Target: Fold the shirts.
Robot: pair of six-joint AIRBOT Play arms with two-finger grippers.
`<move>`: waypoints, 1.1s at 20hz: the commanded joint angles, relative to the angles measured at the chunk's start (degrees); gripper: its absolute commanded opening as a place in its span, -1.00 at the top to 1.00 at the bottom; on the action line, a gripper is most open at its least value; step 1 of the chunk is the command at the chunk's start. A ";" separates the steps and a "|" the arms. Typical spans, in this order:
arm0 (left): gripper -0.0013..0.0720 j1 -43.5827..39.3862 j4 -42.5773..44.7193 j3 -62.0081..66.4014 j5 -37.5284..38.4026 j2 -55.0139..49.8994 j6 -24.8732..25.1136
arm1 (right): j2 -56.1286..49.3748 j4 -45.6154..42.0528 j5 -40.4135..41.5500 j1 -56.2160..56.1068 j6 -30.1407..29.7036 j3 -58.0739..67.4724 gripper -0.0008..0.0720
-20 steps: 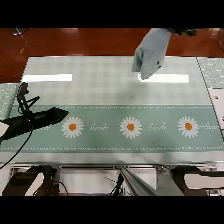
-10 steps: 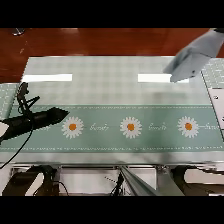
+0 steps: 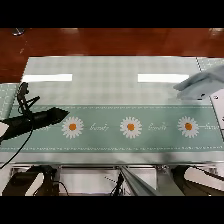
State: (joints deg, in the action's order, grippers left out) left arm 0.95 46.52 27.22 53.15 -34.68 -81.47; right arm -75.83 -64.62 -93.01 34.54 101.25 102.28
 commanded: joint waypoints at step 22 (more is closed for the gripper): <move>0.90 4.35 -0.02 22.82 2.49 -11.08 6.03 | 22.80 -7.43 14.80 11.80 -6.47 -36.26 0.89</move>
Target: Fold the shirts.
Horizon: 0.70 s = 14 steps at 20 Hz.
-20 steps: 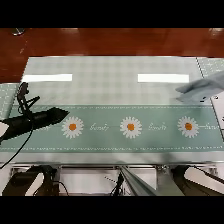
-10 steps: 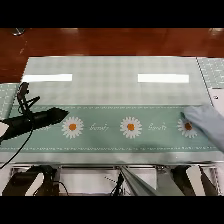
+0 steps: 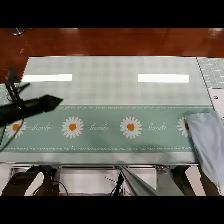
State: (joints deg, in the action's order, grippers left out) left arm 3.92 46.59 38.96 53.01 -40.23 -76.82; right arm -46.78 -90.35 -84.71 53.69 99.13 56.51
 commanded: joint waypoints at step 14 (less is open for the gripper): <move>0.90 -23.23 30.82 22.53 -2.47 -29.18 -17.38 | -30.77 -3.32 17.84 -64.70 4.66 10.40 0.89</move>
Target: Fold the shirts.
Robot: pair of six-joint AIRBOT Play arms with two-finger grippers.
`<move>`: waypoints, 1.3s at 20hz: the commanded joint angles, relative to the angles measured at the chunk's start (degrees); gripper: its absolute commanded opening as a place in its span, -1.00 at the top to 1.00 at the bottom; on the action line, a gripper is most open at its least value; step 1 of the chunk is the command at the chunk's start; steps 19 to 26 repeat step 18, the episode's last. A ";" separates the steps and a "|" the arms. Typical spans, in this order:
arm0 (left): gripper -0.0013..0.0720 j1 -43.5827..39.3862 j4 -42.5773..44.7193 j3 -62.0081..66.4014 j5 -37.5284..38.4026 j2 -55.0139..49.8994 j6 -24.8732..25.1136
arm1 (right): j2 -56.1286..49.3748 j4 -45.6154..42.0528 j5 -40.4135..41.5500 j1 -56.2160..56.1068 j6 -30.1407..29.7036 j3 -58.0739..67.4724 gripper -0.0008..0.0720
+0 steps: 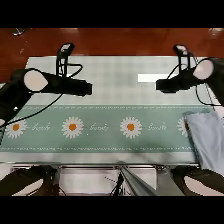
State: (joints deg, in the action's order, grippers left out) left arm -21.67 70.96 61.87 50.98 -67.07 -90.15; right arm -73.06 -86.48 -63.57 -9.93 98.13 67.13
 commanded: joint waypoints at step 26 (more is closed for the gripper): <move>0.90 8.07 6.03 -0.50 4.74 -2.99 -6.82 | -5.05 -5.40 -6.05 1.97 6.40 -0.22 0.89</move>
